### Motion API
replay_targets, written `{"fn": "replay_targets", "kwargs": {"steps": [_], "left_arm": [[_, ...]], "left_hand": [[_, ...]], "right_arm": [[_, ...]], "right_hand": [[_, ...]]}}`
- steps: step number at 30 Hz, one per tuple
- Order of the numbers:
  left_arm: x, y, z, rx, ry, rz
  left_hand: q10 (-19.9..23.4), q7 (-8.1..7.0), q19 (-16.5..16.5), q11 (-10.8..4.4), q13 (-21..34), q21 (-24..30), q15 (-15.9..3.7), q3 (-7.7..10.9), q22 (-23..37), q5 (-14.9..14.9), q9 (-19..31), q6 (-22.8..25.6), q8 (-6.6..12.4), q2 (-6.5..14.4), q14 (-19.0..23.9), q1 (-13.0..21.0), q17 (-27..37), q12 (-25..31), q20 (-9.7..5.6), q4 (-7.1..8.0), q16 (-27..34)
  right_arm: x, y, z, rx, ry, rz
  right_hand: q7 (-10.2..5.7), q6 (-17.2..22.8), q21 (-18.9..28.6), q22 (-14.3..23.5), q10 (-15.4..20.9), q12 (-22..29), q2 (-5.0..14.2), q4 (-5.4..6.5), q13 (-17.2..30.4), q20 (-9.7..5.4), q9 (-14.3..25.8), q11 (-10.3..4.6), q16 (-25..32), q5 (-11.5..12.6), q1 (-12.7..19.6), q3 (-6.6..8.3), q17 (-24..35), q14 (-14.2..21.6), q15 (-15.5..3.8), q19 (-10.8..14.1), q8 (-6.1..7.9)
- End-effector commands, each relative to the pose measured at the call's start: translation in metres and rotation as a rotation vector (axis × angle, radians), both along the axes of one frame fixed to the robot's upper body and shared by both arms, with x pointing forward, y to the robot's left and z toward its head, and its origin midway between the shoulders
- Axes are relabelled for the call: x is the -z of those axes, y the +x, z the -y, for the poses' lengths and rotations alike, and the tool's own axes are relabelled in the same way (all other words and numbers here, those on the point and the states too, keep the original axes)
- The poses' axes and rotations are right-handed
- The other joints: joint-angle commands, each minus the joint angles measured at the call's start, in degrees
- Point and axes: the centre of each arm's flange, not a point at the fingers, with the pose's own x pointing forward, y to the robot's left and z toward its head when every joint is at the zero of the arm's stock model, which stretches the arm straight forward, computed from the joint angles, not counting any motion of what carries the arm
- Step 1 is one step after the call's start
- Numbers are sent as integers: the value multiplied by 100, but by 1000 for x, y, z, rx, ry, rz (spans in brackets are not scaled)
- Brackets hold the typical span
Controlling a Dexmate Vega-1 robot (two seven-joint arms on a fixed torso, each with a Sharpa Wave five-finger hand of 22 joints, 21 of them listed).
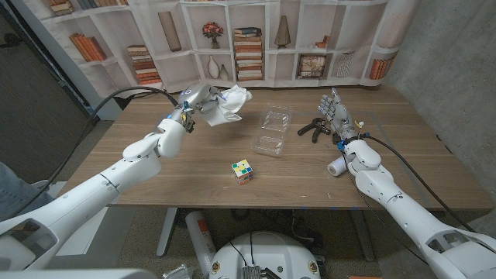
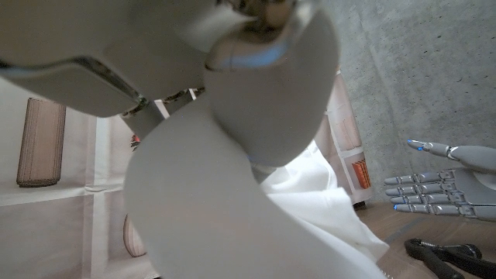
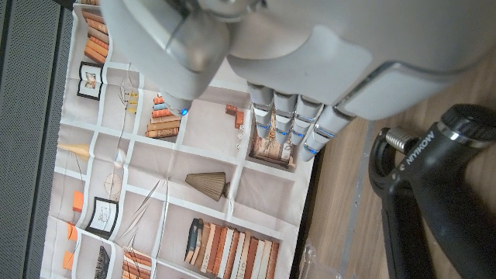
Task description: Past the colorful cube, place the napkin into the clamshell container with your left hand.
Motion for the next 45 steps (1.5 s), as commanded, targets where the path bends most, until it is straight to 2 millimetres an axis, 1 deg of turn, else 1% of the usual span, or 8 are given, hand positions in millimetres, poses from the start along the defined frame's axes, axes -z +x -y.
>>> {"fn": "replay_targets", "kwargs": {"steps": [1,11,24,34,45], "left_arm": [[-4,8,15,42,30,7],[-7,8,26,60,53,22],[-7,4,34,100,66,49],[-9,2,42,122,98,54],[-6,4,46,140,113,48]], "left_hand": [[17,-39,-23,-23,18,37,-793,-23,-6,33,1,21,21,-37,148,10,191,-18,-232,1,-3],[39,-49,-33,-22,19,61,-794,-52,-11,39,-8,41,27,-44,172,-1,191,-38,-232,10,-23],[84,-40,-37,-22,15,93,-801,-84,-16,43,-19,78,39,-51,212,-16,190,-58,-232,20,-44],[111,-40,-38,-12,18,115,-796,-104,-20,46,-26,79,37,-55,229,-22,197,-72,-228,24,-60],[143,-39,-43,-22,17,138,-792,-123,-23,48,-33,108,45,-61,267,-24,203,-89,-221,25,-72]], "right_arm": [[0,-2,4,9,5,0],[3,-1,7,11,12,-3],[1,0,8,11,15,0],[1,1,6,11,19,-1],[2,2,3,10,18,-6]], "right_hand": [[31,31,-18,22,29,-9,78,-19,7,0,30,-1,-1,-23,13,-20,20,24,23,46,37],[26,28,-16,22,33,-8,80,-20,7,-1,30,3,-2,-27,11,-24,20,22,23,51,36],[27,27,-18,22,29,-9,83,-21,7,-1,31,-9,-1,-33,8,-29,20,23,30,47,36],[28,25,-18,22,29,-9,82,-22,7,4,31,-2,-2,-37,6,-33,21,19,22,48,35],[33,26,-19,22,27,-10,84,-24,7,1,31,1,0,-41,5,-37,21,25,25,47,35]]}}
